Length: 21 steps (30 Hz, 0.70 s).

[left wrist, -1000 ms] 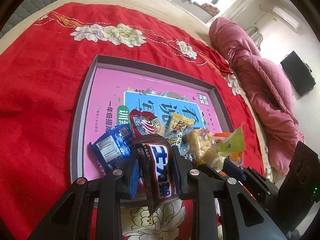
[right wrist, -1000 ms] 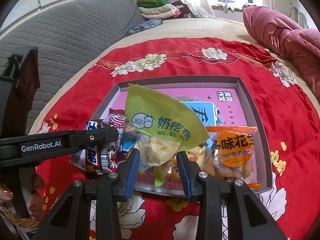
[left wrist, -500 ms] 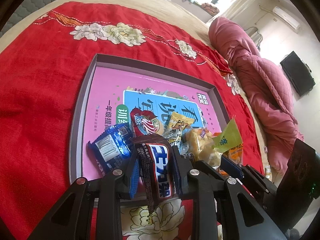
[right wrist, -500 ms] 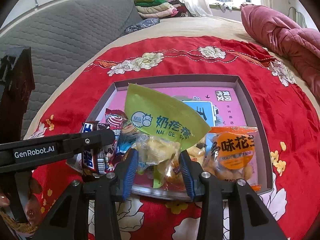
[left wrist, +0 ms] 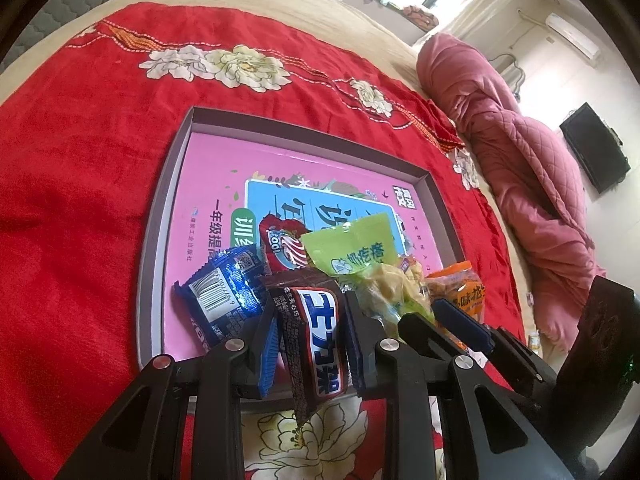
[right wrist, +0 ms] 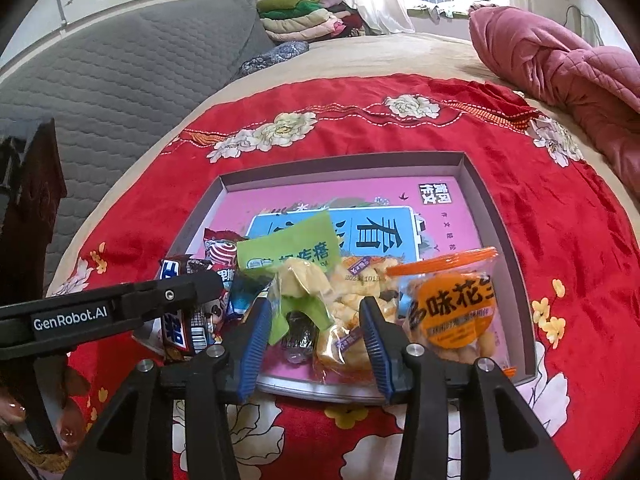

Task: Organize snacks
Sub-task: 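Carry the Snickers bar with the left tool into the tray while the right tool carries the green bag there, then open both tools to release the Snickers bar and green bag in the tray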

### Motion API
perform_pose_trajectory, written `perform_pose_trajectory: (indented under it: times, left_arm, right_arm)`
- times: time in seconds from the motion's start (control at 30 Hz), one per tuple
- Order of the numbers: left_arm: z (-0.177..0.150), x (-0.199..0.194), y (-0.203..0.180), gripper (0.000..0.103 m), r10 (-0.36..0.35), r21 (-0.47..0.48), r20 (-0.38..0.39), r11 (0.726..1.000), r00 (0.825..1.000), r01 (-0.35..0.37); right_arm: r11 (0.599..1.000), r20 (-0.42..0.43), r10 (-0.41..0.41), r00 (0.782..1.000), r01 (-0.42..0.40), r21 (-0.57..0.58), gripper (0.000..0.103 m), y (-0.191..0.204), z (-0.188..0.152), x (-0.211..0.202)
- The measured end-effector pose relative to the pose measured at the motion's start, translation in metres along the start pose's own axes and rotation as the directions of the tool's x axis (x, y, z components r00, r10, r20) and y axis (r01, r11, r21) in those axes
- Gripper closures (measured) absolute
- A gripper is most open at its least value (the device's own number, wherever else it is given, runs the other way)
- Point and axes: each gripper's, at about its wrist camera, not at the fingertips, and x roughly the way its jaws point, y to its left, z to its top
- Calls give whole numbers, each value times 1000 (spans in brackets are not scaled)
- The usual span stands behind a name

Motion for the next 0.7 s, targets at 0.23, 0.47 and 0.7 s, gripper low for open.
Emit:
perform_pose_trajectory:
  times: [0.23, 0.47, 0.7]
  left_arm:
    - [1, -1, -3, 72, 2, 7, 1, 1000, 1000, -2]
    - [1, -3, -6, 62, 0, 18, 6, 1000, 1000, 0]
    - [1, -7, -8, 52, 1, 23, 13, 1000, 1000, -2]
  right_arm:
    - [1000, 11, -3, 1000, 3, 5, 58, -1, 0, -4]
    - [1000, 19, -14, 1000, 14, 8, 58, -2, 1, -8]
    - [1000, 27, -18, 999, 18, 13, 57, -4, 2, -12]
